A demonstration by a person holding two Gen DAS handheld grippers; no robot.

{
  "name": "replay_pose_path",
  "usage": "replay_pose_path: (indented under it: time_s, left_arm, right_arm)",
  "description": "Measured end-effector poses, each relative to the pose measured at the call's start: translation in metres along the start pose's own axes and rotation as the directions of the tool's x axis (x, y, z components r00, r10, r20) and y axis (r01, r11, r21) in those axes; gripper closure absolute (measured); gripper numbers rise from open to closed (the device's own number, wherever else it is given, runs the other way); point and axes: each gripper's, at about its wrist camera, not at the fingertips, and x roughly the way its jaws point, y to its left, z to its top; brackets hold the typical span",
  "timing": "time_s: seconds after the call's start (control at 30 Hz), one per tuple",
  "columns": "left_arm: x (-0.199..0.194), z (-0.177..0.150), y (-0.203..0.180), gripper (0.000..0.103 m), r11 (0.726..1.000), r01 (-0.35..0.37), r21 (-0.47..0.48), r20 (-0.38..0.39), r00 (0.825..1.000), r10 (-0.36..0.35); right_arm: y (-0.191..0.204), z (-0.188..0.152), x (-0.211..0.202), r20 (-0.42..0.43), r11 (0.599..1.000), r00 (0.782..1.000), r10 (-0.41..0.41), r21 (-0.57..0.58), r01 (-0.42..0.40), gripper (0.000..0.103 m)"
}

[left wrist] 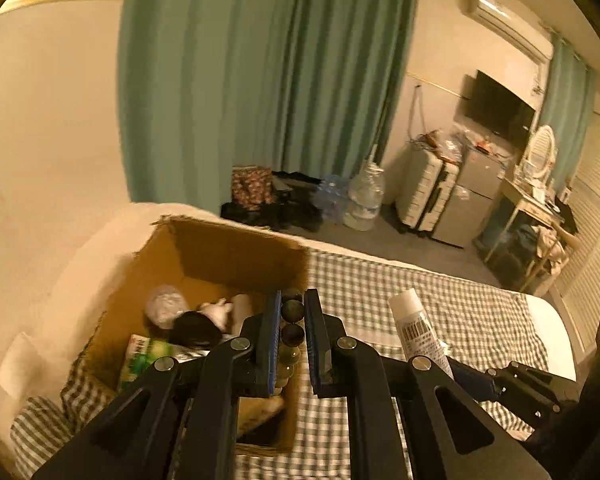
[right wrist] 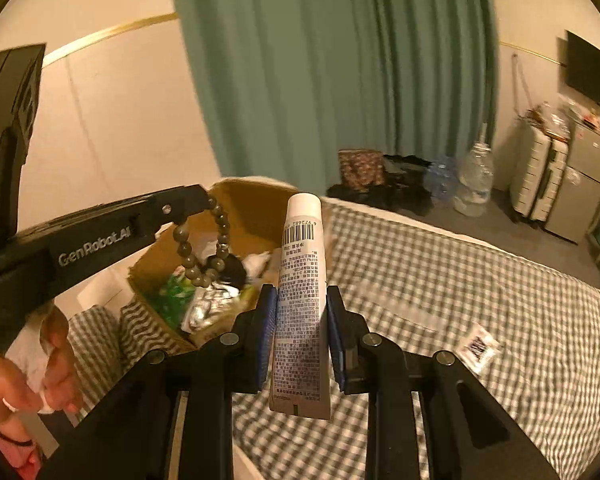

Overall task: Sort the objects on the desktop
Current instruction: 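Lift and carry the bracelet and toothpaste tube over the cardboard box, then open both tools to drop the bracelet and toothpaste into the box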

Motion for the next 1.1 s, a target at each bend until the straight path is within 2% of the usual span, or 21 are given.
replay_pose_path:
  time_s: [0.2, 0.4, 0.47, 0.53, 0.57, 0.6, 0.63, 0.77, 0.9, 0.93, 0.97, 1.0, 1.1]
  left_arm:
    - [0.021, -0.005, 0.040, 0.092, 0.998, -0.042, -0.037, -0.038, 0.998, 0.040]
    - [0.044, -0.013, 0.075, 0.092, 0.995, -0.066, -0.073, -0.081, 0.995, 0.060]
    - [0.049, -0.014, 0.085, 0.089, 0.994, -0.072, -0.087, -0.097, 0.993, 0.064]
    - [0.054, -0.015, 0.089, 0.071, 0.993, -0.088, -0.084, -0.122, 0.990, 0.077]
    - [0.056, -0.016, 0.092, 0.044, 0.993, -0.089, -0.078, -0.131, 0.988, 0.078]
    - [0.055, -0.017, 0.094, 0.026, 0.992, -0.096, -0.080, -0.125, 0.988, 0.085]
    - [0.053, -0.018, 0.095, 0.023, 0.991, -0.107, -0.086, -0.116, 0.989, 0.096]
    - [0.049, -0.019, 0.103, 0.022, 0.984, -0.145, -0.104, -0.113, 0.985, 0.134]
    - [0.044, -0.020, 0.107, 0.014, 0.975, -0.192, -0.109, -0.107, 0.978, 0.181]
    - [0.042, -0.021, 0.108, 0.013, 0.973, -0.199, -0.115, -0.106, 0.977, 0.187]
    - [0.041, -0.022, 0.108, 0.012, 0.972, -0.202, -0.120, -0.107, 0.976, 0.190]
    - [0.039, -0.022, 0.108, 0.012, 0.971, -0.203, -0.123, -0.109, 0.976, 0.190]
    - [0.037, -0.025, 0.103, 0.012, 0.972, -0.199, -0.128, -0.108, 0.977, 0.186]
  right_arm:
    - [0.028, 0.003, 0.035, -0.052, 0.997, 0.997, 0.055, -0.045, -0.057, 0.079]
    - [0.037, 0.003, 0.068, -0.108, 0.995, 0.991, 0.077, -0.051, -0.083, 0.079]
    - [0.037, 0.004, 0.077, -0.118, 0.995, 0.989, 0.084, -0.045, -0.090, 0.079]
    - [0.037, 0.005, 0.087, -0.129, 0.995, 0.988, 0.090, -0.039, -0.095, 0.079]
    - [0.035, 0.006, 0.090, -0.130, 0.995, 0.987, 0.092, -0.035, -0.097, 0.079]
    - [0.034, 0.007, 0.094, -0.134, 0.995, 0.986, 0.095, -0.030, -0.100, 0.079]
    - [0.029, 0.009, 0.099, -0.139, 0.994, 0.985, 0.098, -0.028, -0.103, 0.079]
    - [0.030, 0.010, 0.110, -0.148, 0.994, 0.984, 0.099, -0.031, -0.105, 0.079]
    - [0.033, 0.016, 0.119, -0.141, 0.995, 0.986, 0.085, -0.031, -0.090, 0.077]
    - [0.032, 0.017, 0.117, -0.132, 0.997, 0.989, 0.071, -0.024, -0.075, 0.064]
    - [0.030, 0.016, 0.112, -0.116, 0.998, 0.991, 0.064, -0.012, -0.066, 0.048]
    - [0.025, 0.014, 0.105, -0.100, 0.998, 0.993, 0.065, -0.004, -0.065, 0.043]
    - [0.017, 0.014, 0.090, -0.065, 0.998, 0.996, 0.068, 0.022, -0.067, 0.042]
